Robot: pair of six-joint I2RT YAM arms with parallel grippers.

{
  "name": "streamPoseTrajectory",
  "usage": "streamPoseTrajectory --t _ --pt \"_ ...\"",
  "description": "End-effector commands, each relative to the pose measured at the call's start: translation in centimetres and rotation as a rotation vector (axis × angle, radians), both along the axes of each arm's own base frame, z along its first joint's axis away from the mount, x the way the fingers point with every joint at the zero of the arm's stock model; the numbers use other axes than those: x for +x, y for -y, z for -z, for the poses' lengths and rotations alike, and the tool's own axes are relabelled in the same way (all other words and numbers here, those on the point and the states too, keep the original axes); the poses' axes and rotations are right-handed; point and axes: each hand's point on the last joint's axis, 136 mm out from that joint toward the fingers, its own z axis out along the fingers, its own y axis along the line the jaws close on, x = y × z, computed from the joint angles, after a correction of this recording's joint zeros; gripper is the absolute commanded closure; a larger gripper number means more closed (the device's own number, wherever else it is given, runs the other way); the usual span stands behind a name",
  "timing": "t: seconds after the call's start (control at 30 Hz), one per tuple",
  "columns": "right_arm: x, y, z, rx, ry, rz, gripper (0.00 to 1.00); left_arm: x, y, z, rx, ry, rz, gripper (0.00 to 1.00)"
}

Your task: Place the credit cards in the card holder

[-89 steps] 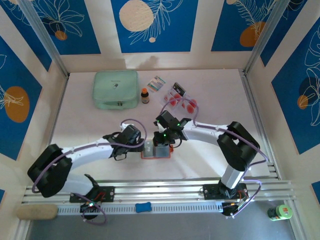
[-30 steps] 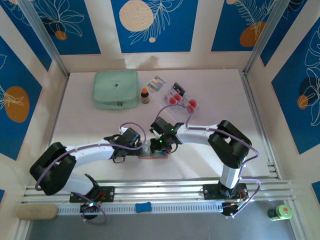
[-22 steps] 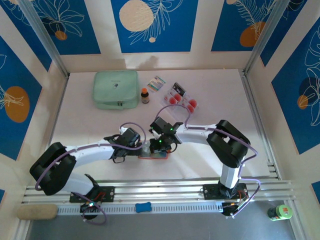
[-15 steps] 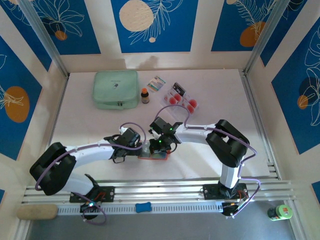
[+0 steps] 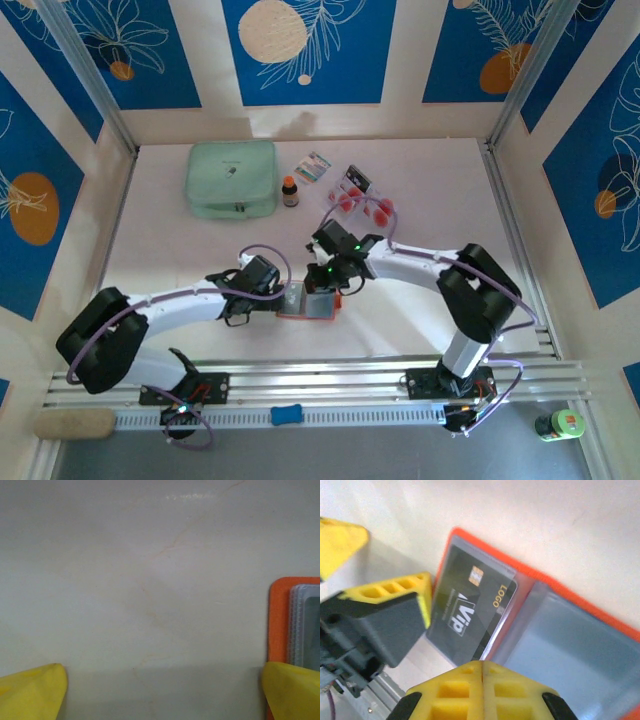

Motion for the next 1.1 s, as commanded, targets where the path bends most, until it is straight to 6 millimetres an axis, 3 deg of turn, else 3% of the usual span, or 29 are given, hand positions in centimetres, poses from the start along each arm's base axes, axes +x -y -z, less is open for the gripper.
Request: streamPoseTrajectory --t 0.0,0.33,0.63,0.9,1.07 --pt "0.1 1.7 -1.3 0.000 0.016 0.012 0.97 0.6 0.1 -1.4 -0.024 0.033 -0.006 0.00" --pt "1.6 6.2 -2.3 0.018 0.061 0.130 0.88 1.8 0.4 -5.7 -0.039 0.118 0.020 0.00" --pt "1.7 8.2 -2.0 0.021 0.064 0.171 0.83 2.8 2.4 -8.0 -0.103 0.149 0.065 0.00" --pt "1.8 7.5 -1.4 0.044 0.039 0.161 0.84 2.8 5.1 -8.1 -0.200 0.135 0.094 0.00" --pt "1.9 6.0 -0.9 0.044 0.021 0.127 0.88 1.9 6.7 -6.8 -0.202 0.106 0.122 0.00"
